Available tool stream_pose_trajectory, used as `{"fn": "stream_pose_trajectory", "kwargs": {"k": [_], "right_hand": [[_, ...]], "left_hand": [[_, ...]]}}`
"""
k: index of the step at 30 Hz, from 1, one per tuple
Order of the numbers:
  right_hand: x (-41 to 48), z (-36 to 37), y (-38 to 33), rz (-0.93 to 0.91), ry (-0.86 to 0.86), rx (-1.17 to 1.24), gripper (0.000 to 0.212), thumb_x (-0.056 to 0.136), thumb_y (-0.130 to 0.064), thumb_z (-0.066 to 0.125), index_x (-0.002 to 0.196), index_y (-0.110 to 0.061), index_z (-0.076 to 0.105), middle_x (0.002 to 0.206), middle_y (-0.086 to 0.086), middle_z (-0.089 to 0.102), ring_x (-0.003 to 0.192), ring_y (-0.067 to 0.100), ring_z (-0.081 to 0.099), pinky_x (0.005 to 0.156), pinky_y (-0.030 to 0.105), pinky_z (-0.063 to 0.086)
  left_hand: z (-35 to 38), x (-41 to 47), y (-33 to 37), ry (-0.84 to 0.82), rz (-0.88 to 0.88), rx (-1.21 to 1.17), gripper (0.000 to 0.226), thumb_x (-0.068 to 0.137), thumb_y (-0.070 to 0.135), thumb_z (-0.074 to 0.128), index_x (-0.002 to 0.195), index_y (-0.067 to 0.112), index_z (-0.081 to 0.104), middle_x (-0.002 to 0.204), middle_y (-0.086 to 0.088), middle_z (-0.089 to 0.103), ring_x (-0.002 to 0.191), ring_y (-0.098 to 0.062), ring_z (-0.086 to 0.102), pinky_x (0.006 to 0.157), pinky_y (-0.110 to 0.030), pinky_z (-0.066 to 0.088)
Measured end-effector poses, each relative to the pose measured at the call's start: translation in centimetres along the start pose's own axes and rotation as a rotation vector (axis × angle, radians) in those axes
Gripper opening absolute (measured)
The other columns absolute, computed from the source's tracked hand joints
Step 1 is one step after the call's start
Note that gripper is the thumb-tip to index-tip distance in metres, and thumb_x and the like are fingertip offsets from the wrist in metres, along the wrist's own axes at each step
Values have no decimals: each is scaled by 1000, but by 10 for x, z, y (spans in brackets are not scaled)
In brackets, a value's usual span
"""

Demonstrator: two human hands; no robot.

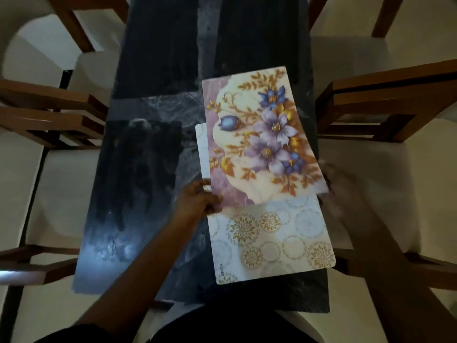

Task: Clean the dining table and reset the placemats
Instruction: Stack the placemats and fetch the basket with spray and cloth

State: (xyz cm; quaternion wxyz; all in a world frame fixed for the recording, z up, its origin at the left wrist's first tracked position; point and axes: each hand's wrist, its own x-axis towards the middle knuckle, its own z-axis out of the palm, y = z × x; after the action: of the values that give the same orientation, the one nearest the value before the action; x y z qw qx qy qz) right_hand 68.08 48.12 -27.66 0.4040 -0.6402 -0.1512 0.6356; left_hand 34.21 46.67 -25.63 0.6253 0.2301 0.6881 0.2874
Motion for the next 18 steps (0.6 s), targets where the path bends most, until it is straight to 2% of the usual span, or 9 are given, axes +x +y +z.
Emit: {"fn": "stream_pose_trajectory", "kwargs": {"k": [2, 4, 7, 11, 15, 18], "right_hand": [[-14, -14, 11, -48, 31, -275, 16, 99, -15, 64, 104, -19, 79, 105, 14, 79, 94, 33, 77, 71, 37, 62], [-28, -26, 25, -51, 44, -432, 21, 94, -6, 70, 108, -20, 78, 103, 11, 80, 87, 29, 79, 72, 39, 63], [-44, -34, 46, -63, 84, -551, 24, 88, 2, 75, 107, -14, 77, 99, 12, 79, 87, 32, 77, 80, 47, 62], [-55, -34, 66, -88, 128, -656, 21, 87, 3, 76, 93, -17, 74, 90, 6, 76, 80, 27, 73, 74, 40, 57], [-59, -35, 75, -118, 173, -842, 15, 87, -8, 80, 88, -19, 70, 87, 2, 74, 81, 25, 72, 71, 37, 55], [-59, -37, 78, -135, 186, -962, 12, 86, -12, 81, 90, -15, 69, 90, 7, 73, 78, 23, 69, 68, 35, 52]], "left_hand": [[-6, -27, -34, 14, -68, 4, 40, 83, -15, 75, 115, 8, 67, 94, -23, 73, 73, -27, 75, 61, -33, 64], [-6, -48, -60, 19, -132, 24, 37, 84, -16, 74, 111, 8, 68, 95, -28, 73, 70, -30, 74, 61, -38, 66], [-8, -65, -93, 49, -199, 114, 28, 86, -13, 74, 107, 6, 71, 91, -27, 75, 63, -28, 71, 69, -49, 68], [-12, -71, -122, 95, -182, 191, 10, 92, -6, 71, 96, 2, 75, 81, -22, 77, 64, -33, 74, 74, -61, 65], [-15, -74, -127, 125, -102, 308, 7, 93, 0, 75, 92, 7, 77, 82, -14, 79, 72, -31, 79, 72, -52, 67], [-17, -74, -129, 136, -47, 401, 8, 91, 4, 79, 86, 9, 75, 74, -10, 79, 67, -26, 79, 70, -46, 68]]}}
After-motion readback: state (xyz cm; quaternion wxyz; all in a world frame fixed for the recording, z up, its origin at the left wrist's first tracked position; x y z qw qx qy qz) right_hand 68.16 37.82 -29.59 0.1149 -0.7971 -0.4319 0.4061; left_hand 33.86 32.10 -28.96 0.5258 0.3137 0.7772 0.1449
